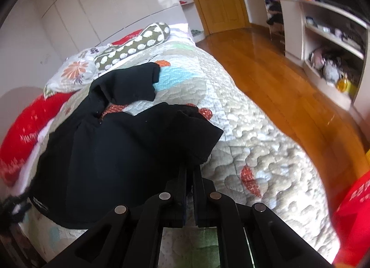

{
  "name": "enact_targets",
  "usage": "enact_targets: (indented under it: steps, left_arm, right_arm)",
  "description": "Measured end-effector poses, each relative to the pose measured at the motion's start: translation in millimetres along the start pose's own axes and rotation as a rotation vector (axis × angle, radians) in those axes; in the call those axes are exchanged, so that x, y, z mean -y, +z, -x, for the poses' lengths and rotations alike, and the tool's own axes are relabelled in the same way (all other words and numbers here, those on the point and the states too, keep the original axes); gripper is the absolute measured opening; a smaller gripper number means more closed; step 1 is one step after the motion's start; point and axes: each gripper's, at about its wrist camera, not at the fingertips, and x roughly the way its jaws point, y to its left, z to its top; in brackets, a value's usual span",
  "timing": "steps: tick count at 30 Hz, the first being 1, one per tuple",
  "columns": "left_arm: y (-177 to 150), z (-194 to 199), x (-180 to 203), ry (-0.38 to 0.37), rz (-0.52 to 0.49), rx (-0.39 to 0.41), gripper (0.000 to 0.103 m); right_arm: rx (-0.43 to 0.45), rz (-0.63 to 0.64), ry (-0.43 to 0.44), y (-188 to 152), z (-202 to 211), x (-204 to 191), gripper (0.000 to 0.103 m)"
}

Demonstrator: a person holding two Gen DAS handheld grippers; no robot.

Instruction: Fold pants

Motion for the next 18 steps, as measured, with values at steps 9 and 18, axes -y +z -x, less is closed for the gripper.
enact_targets:
  steps: [9, 18]
  left_arm:
    - [20.7, -33.9, 28.3, 0.006, -0.035, 0.010, 0.015]
    - [22.0, 17.0, 17.9, 0.001, -0.100, 0.069, 0.008]
  right_arm:
    - [-0.008, -0.040, 0.018, 4.9, -9.0, 1.1, 0.008]
    - [0.072, 0.072, 0.041, 10.5, 34.1, -20.6, 0.005]
